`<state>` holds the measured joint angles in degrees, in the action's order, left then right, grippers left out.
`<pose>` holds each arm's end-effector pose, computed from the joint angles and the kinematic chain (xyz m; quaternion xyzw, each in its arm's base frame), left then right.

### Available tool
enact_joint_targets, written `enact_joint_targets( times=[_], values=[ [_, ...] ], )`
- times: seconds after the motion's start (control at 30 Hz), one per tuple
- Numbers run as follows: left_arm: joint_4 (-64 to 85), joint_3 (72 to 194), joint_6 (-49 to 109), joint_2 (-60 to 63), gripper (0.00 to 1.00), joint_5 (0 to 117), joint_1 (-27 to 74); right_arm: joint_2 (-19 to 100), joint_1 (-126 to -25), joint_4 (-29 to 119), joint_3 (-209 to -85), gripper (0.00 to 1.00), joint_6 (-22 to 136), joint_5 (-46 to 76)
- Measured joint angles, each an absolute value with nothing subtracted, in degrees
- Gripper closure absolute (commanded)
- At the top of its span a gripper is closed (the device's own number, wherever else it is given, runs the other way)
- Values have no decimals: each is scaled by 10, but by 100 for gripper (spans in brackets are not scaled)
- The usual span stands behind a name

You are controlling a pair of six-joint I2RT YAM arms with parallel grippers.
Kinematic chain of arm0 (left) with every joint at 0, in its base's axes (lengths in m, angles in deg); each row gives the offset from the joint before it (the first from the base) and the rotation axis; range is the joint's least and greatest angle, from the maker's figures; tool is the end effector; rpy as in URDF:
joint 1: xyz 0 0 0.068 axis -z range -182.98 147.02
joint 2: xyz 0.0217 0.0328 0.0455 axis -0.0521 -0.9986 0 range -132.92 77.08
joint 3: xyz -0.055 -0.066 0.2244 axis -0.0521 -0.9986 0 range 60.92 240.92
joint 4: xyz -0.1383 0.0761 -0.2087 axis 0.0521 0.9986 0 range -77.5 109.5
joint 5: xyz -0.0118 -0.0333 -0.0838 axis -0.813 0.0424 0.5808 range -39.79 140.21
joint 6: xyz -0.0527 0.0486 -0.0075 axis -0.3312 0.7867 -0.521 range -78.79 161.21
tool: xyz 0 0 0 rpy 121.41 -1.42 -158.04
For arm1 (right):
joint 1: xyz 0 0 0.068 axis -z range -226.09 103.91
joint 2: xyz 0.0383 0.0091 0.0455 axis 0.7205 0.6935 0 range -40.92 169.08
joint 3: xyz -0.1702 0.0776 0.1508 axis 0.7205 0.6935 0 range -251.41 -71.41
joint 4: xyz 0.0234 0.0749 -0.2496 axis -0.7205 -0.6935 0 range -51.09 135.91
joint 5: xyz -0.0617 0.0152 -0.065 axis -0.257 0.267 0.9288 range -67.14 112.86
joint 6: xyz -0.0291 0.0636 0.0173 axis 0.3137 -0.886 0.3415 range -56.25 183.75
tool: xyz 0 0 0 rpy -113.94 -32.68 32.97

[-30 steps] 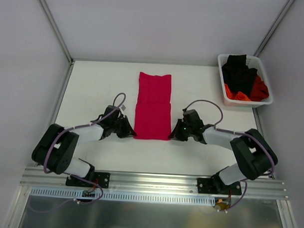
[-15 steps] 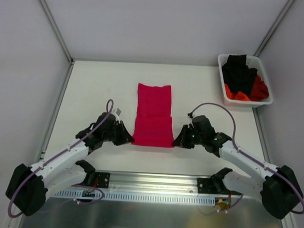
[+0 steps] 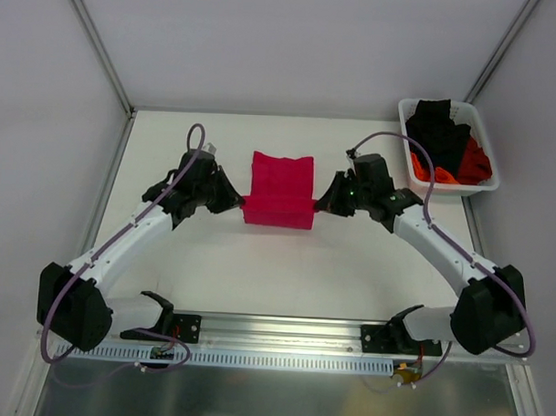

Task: Fold and stack the t-shirts
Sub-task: Fold the tshirt

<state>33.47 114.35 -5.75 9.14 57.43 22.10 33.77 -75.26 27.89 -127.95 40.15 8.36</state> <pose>0.2634 -0.1316 0.2462 -0.1400 0.8765 -0.3141 0.3368 0.2697 0.1676 0.2383 -0.1000 0.8808 0.3003 0.3522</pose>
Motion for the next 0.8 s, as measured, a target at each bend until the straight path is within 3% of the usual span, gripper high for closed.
enact_joint_targets(
  times=[0.8],
  values=[
    [307, 1426, 11, -270, 100, 609, 150, 671, -645, 302, -1556, 100, 455, 8]
  ],
)
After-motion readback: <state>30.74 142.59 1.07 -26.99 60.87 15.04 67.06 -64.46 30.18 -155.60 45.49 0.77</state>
